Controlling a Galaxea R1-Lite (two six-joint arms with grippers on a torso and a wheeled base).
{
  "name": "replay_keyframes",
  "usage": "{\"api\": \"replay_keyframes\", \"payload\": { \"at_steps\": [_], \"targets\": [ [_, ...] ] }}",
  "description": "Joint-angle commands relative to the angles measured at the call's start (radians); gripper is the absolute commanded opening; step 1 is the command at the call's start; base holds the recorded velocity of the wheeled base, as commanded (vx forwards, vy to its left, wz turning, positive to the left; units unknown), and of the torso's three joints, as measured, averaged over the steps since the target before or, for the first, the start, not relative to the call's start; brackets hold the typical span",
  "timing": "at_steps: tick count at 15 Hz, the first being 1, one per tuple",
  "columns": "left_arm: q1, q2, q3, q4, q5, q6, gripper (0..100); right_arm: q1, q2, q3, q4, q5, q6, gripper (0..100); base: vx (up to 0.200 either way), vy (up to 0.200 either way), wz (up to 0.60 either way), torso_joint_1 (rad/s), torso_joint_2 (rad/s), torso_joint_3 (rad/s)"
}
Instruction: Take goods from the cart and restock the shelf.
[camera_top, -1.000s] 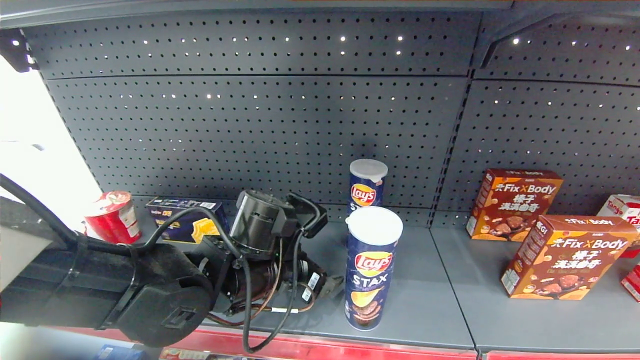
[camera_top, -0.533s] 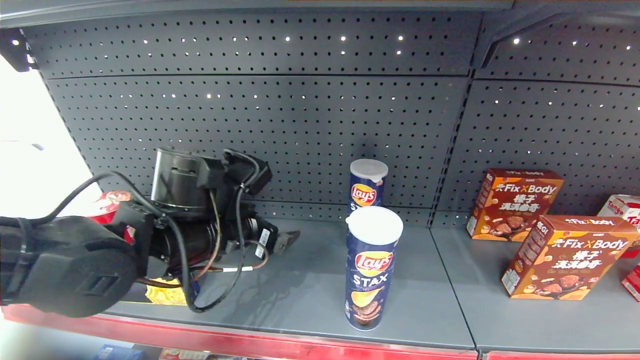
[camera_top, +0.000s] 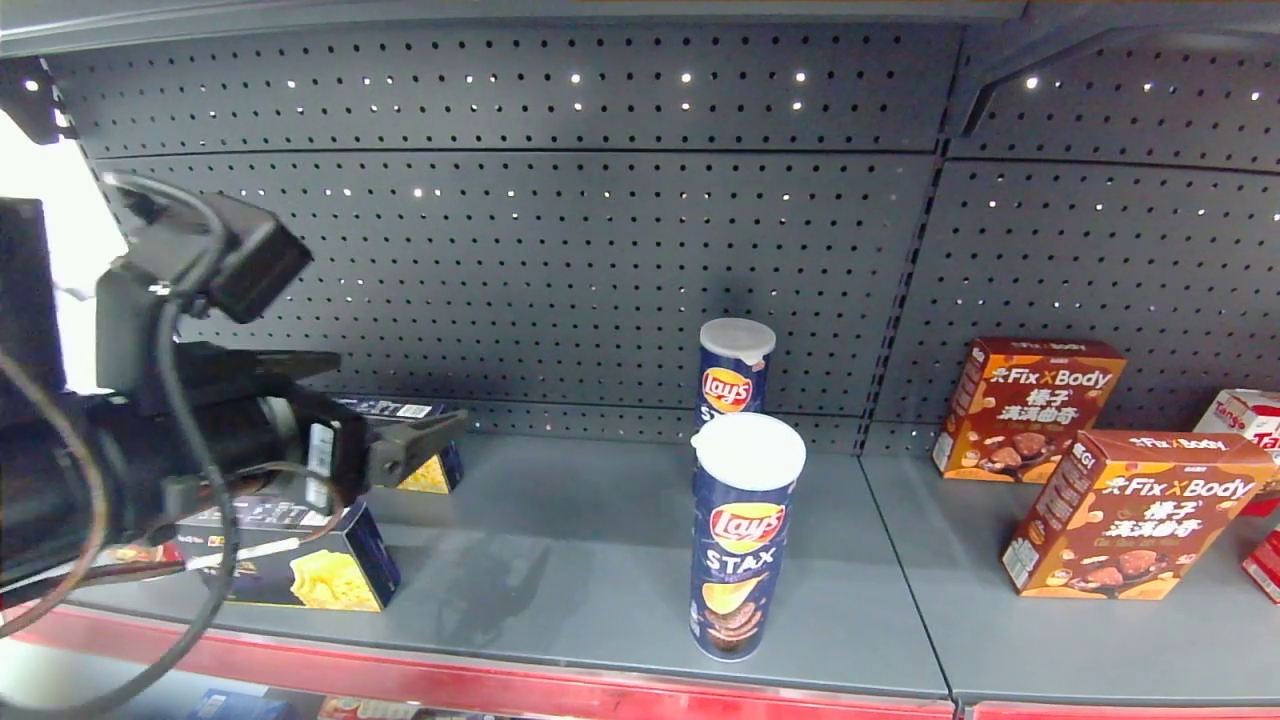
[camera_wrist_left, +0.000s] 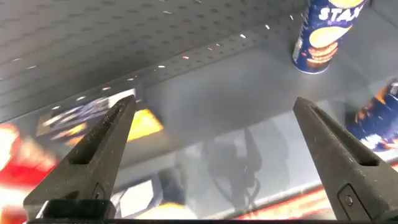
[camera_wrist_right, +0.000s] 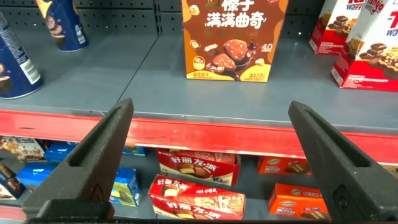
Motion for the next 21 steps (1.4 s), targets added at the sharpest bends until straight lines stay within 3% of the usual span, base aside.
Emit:
{"api": "replay_keyframes", "payload": {
  "at_steps": [1, 3, 4, 7, 9, 10, 13, 14, 15, 16, 17, 21],
  "targets": [
    [0.091, -0.29, 0.149, 0.027, 0.021, -0.015, 100, 0.0, 0.001, 0.0, 0.0, 0.001, 0.0, 100, 0.0, 0.0, 0.0, 0.0, 0.0, 0.0],
    [0.168, -0.448, 0.275, 0.027, 0.011, -0.072, 100, 0.0, 0.001, 0.0, 0.0, 0.001, -0.002, 100, 0.0, 0.0, 0.0, 0.0, 0.0, 0.0],
    [0.212, -0.577, 0.402, 0.027, 0.011, -0.124, 100, 0.0, 0.001, 0.0, 0.0, 0.001, 0.0, 100, 0.0, 0.0, 0.0, 0.0, 0.0, 0.0],
    [0.318, -0.846, 0.645, 0.026, 0.011, -0.144, 100, 0.0, 0.001, 0.0, 0.0, 0.001, 0.0, 100, 0.0, 0.0, 0.0, 0.0, 0.0, 0.0],
    [0.329, -0.944, 0.701, 0.027, 0.007, -0.207, 100, 0.0, 0.001, 0.0, 0.0, 0.001, 0.0, 100, 0.0, 0.0, 0.0, 0.0, 0.0, 0.0],
    [0.33, -0.985, 0.734, 0.027, -0.016, -0.221, 100, 0.0, 0.001, 0.0, 0.0, 0.001, 0.0, 100, 0.0, 0.0, 0.0, 0.0, 0.0, 0.0],
    [0.404, -1.133, 0.833, 0.067, -0.088, -0.213, 100, 0.0, 0.001, 0.0, 0.0, 0.001, 0.0, 100, 0.0, 0.0, 0.0, 0.0, 0.0, 0.0],
    [0.404, -1.133, 0.833, 0.067, -0.088, -0.213, 100, 0.0, 0.001, 0.0, 0.0, 0.001, 0.0, 100, 0.0, 0.0, 0.0, 0.0, 0.0, 0.0],
    [0.431, -1.197, 0.832, 0.103, -0.117, -0.175, 100, 0.0, 0.001, 0.0, 0.0, 0.001, 0.0, 100, 0.0, 0.0, 0.0, 0.0, 0.0, 0.0],
    [0.431, -1.217, 0.847, 0.115, -0.115, -0.083, 100, 0.0, 0.001, 0.0, 0.0, 0.001, 0.0, 100, 0.0, 0.0, 0.0, 0.0, 0.0, 0.0],
    [0.43, -1.246, 0.847, 0.115, -0.121, -0.058, 100, 0.0, 0.001, 0.0, 0.0, 0.001, 0.0, 100, 0.0, 0.0, 0.0, 0.0, 0.0, 0.0],
    [0.431, -1.265, 0.845, 0.118, -0.132, -0.072, 100, 0.0, 0.001, 0.0, 0.0, 0.001, 0.0, 100, 0.0, 0.0, 0.0, 0.0, 0.0, 0.0]
  ]
}}
